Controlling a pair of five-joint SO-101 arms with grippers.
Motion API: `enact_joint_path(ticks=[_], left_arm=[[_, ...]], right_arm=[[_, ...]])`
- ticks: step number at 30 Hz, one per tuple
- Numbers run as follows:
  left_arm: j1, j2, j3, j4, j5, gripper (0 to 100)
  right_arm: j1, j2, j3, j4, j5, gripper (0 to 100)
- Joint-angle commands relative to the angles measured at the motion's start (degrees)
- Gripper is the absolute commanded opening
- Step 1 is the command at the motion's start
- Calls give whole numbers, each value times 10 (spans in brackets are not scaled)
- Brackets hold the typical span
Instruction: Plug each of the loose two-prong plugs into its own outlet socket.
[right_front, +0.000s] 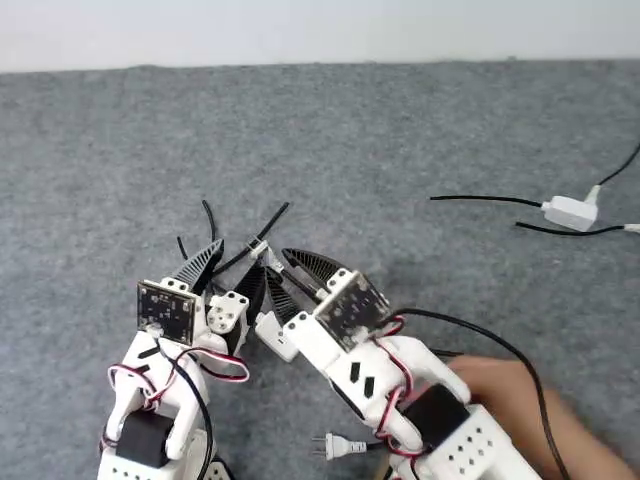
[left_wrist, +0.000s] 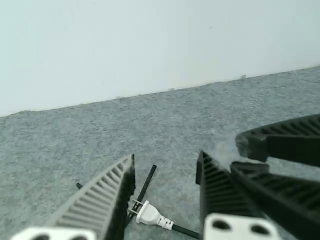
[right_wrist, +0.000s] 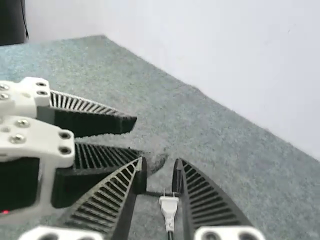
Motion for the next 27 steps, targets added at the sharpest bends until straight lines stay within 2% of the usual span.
enact_joint_path(ticks=[1,6,7,14,27], left_arm=[[6,-9,-24,-32,6,203],[4,-8,-7,-60,7,203],[3,-8,1,-70,7,202],[0,-8,22,-84,6,202],[-1,-8,23,-84,-3,202]], right_arm=[[-19,-26,18,-47,90,98],[-77,-32,62,-80,347,98],[-84,-33,71,-82,379,98],[-75,-33,81,-80,308,97],[-69,-33,82,-80,305,97]])
